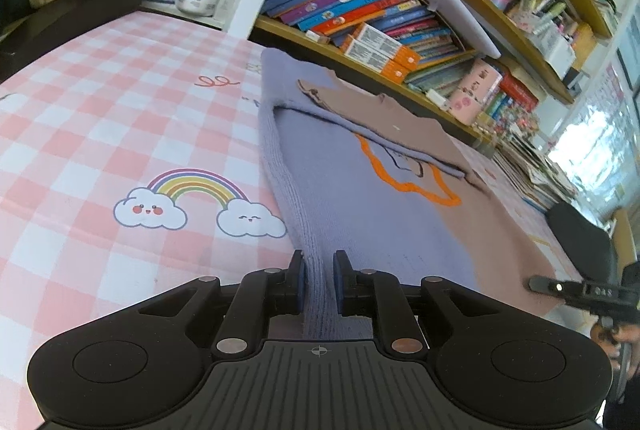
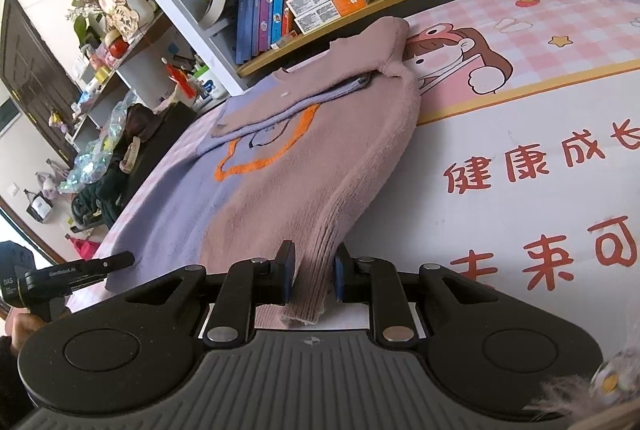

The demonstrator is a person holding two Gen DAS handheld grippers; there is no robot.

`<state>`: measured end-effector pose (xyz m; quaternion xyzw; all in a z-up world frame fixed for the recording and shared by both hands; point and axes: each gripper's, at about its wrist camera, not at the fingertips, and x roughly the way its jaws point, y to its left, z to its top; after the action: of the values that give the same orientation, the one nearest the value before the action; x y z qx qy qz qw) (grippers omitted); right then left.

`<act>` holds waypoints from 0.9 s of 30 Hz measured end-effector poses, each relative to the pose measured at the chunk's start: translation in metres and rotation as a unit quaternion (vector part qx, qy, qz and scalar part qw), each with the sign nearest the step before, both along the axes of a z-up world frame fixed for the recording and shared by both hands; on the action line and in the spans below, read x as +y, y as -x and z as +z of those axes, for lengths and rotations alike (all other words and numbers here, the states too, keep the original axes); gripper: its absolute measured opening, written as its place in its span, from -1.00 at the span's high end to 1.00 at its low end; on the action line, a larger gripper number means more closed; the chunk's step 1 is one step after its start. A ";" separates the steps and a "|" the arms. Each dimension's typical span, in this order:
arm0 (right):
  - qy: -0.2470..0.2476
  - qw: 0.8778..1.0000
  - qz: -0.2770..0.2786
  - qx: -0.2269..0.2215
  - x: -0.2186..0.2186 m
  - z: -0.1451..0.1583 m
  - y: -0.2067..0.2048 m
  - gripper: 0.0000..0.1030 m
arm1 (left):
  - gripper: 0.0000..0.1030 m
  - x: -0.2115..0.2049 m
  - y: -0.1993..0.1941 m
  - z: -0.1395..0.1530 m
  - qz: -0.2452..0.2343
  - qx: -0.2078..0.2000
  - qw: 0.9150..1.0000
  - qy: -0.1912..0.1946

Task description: Fold clothes

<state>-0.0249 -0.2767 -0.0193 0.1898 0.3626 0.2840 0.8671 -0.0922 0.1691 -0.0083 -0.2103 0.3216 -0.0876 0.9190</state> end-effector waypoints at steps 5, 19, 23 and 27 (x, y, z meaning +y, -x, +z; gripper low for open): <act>-0.014 1.000 0.000 0.000 -0.009 -0.002 0.012 0.85 | 0.93 0.010 0.011 -0.010 -0.004 0.002 0.998 0.061; -0.109 0.993 0.037 -0.011 -0.057 0.025 0.116 0.85 | 0.92 -0.002 0.091 0.001 -0.041 0.000 0.984 0.174; -0.161 0.986 0.033 -0.038 -0.071 0.041 0.127 0.85 | 0.93 0.009 0.095 0.012 -0.045 -0.041 0.967 0.246; -0.225 0.971 0.014 -0.081 -0.080 0.062 0.114 0.85 | 0.92 0.011 0.086 0.044 -0.086 -0.127 0.954 0.256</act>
<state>-0.1394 -0.3567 0.0429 0.3513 0.2207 0.3850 0.8244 -0.1783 0.1805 0.0353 -0.3972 0.1862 -0.2719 0.8566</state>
